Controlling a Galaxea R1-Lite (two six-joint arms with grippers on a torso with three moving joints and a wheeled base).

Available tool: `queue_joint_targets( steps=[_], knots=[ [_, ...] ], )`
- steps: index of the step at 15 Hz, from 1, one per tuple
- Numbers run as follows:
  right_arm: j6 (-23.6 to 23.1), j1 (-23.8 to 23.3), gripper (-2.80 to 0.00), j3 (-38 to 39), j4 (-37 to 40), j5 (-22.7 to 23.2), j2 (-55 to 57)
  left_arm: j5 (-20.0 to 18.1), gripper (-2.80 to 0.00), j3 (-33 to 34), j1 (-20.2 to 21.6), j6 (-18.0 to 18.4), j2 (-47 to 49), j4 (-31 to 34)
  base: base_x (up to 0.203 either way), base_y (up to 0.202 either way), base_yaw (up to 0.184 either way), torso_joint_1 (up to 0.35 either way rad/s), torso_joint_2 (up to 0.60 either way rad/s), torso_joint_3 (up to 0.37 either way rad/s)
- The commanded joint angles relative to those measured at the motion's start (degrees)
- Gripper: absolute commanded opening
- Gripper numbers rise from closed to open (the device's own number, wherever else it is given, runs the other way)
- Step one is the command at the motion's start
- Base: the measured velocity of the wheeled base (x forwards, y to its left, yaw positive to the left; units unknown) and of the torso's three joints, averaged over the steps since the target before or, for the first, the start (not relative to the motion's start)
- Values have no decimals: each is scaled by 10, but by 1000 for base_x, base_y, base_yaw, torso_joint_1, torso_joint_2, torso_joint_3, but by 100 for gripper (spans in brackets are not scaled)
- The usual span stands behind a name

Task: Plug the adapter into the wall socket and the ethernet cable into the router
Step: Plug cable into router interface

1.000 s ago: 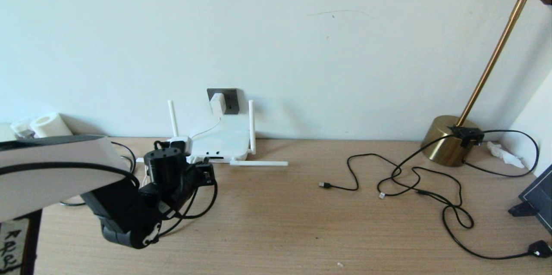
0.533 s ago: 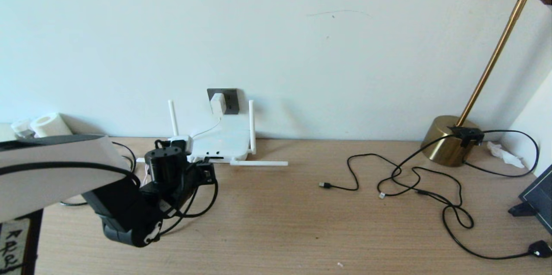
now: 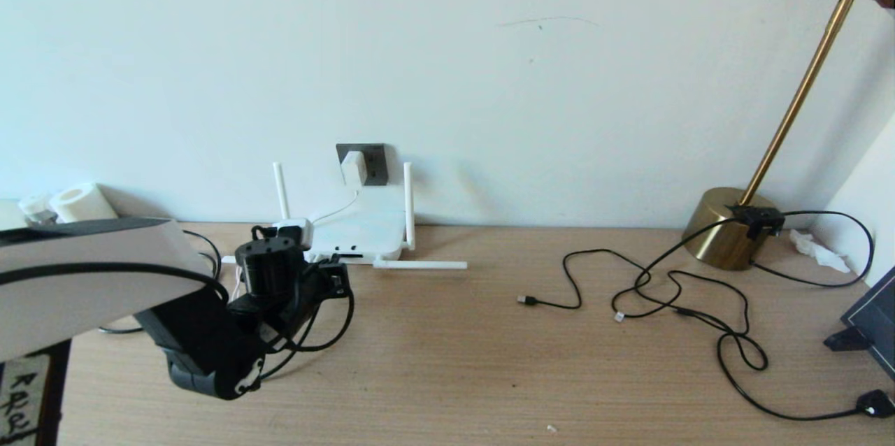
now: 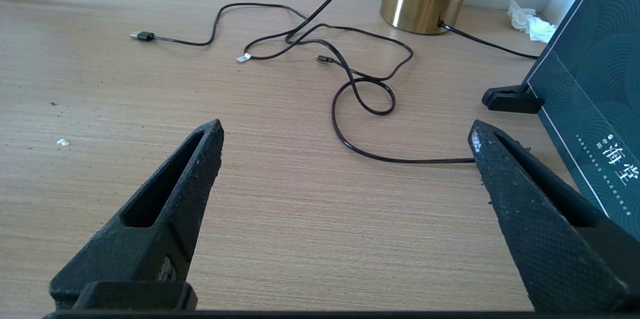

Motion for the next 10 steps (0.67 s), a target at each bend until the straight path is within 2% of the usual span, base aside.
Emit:
queue_joint_targets(
  steps=[1, 10],
  knots=[
    [0, 0, 0, 0, 0, 0, 1, 0, -280, 0, 0, -1, 1, -5, 0, 0, 0, 0, 0, 0],
    [0, 0, 0, 0, 0, 0, 1, 1, -280, -1, -1, 0, 9, -4, 0, 0, 0, 0, 0, 0]
  ],
)
